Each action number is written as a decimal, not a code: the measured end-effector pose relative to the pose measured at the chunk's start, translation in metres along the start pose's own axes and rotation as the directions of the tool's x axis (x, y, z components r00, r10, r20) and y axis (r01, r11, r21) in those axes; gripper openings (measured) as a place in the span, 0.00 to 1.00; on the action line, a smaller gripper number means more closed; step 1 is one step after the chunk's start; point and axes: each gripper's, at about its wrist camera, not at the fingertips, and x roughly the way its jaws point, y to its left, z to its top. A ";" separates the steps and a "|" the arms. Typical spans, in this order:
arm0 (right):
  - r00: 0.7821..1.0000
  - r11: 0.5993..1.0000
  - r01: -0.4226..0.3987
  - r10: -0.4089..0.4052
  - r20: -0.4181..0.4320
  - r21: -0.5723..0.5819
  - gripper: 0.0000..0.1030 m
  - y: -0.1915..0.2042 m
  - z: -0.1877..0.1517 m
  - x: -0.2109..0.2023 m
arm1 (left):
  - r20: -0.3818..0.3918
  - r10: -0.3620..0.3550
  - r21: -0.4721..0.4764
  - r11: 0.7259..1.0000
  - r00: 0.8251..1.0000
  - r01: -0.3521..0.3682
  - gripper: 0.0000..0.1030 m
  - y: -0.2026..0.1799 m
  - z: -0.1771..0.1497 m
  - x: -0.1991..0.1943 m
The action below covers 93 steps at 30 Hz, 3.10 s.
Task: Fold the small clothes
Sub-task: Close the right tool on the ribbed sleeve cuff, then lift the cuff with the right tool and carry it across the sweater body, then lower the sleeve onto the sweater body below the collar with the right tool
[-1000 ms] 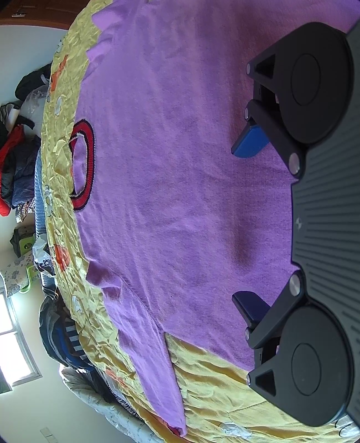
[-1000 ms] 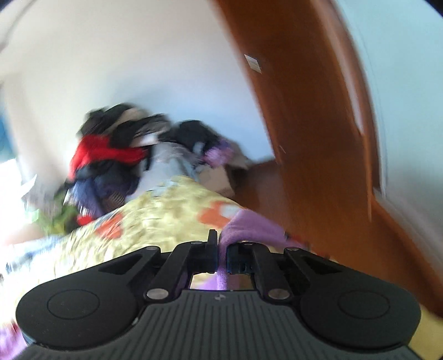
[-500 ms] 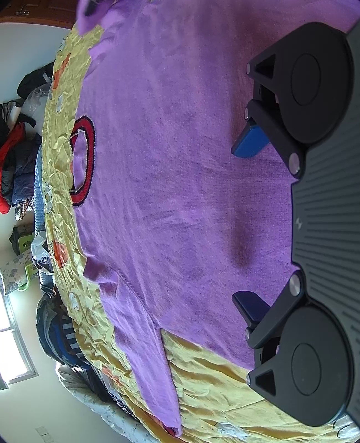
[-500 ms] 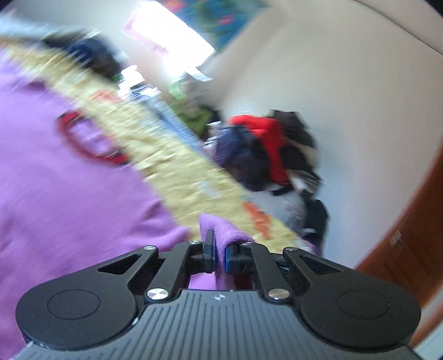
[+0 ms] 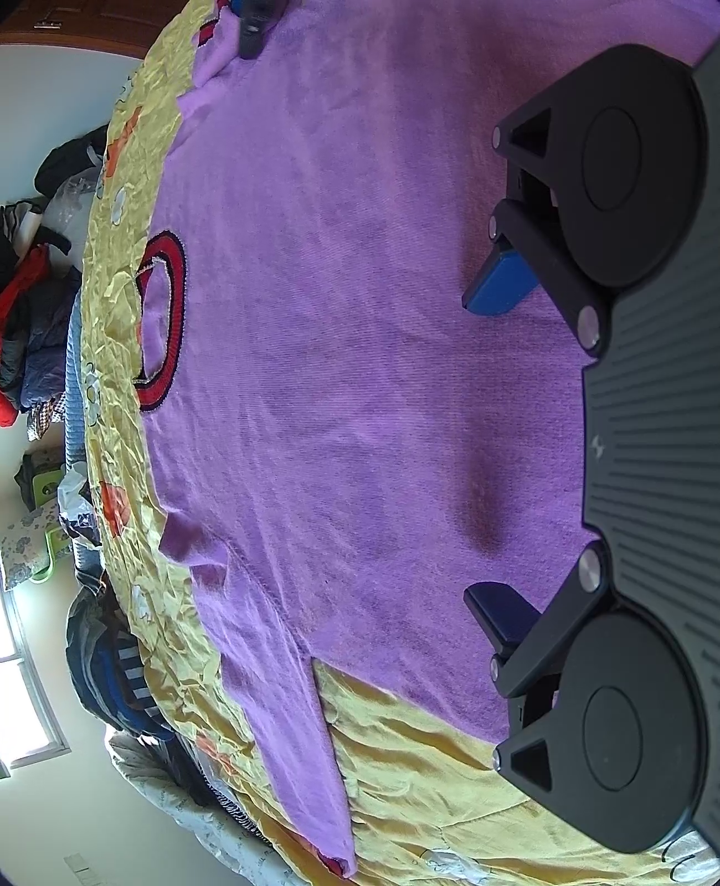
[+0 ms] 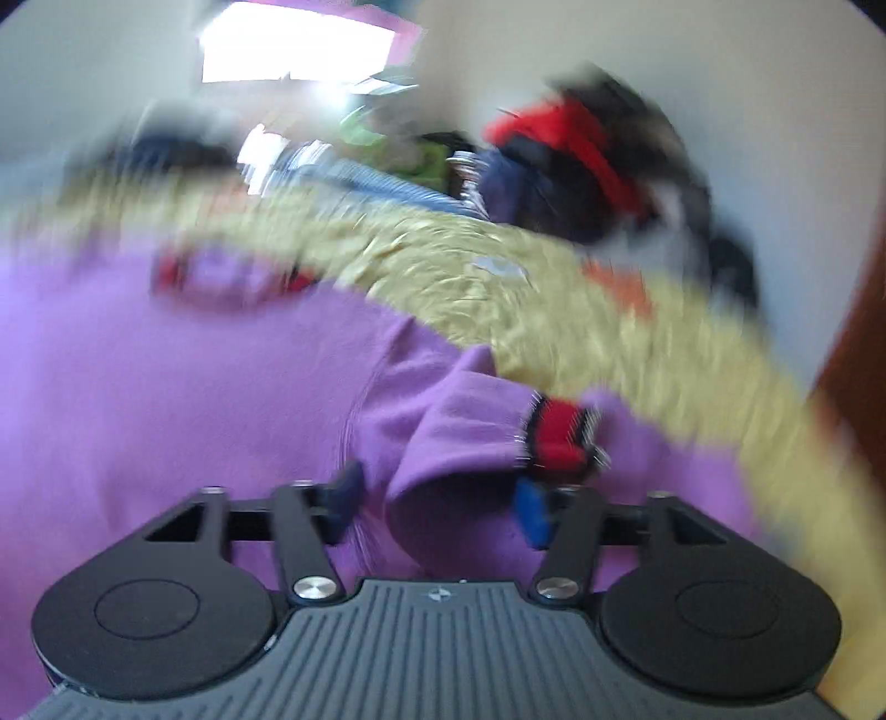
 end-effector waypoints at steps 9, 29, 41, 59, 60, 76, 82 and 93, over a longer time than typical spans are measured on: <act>0.971 0.540 -0.238 0.145 0.190 0.807 0.48 -0.088 -0.032 0.017 | -0.001 -0.008 0.007 1.000 1.000 0.008 1.00 -0.004 -0.002 0.000; 0.996 0.836 -0.053 0.009 0.083 0.547 0.12 0.020 0.033 0.017 | 0.042 -0.067 -0.043 0.997 0.997 0.069 1.00 0.017 0.008 -0.007; 0.995 0.974 0.037 -0.057 0.083 0.223 0.11 0.114 0.061 0.014 | 0.043 -0.042 -0.087 0.995 0.998 0.045 1.00 0.048 0.007 0.001; 0.997 0.967 0.016 -0.036 0.073 0.253 0.11 0.157 0.054 0.027 | 0.028 -0.006 -0.087 0.996 1.000 0.009 1.00 0.058 0.005 0.008; 0.997 0.969 0.011 -0.031 0.074 0.246 0.11 0.159 0.054 0.027 | 0.027 -0.006 -0.088 0.996 1.000 0.008 1.00 0.058 0.005 0.009; 0.996 0.988 -0.054 0.043 0.074 0.144 0.11 0.206 0.070 0.035 | 0.026 -0.002 -0.097 0.995 1.000 0.004 1.00 0.069 0.002 0.008; 0.995 0.992 -0.080 0.074 0.068 0.097 0.11 0.232 0.082 0.045 | 0.042 0.008 -0.106 0.994 0.999 -0.004 1.00 0.078 0.003 0.004; 0.989 0.986 -0.141 0.137 0.048 0.085 0.11 0.271 0.093 0.063 | 0.049 0.033 -0.142 0.989 0.998 -0.026 1.00 0.100 0.001 -0.001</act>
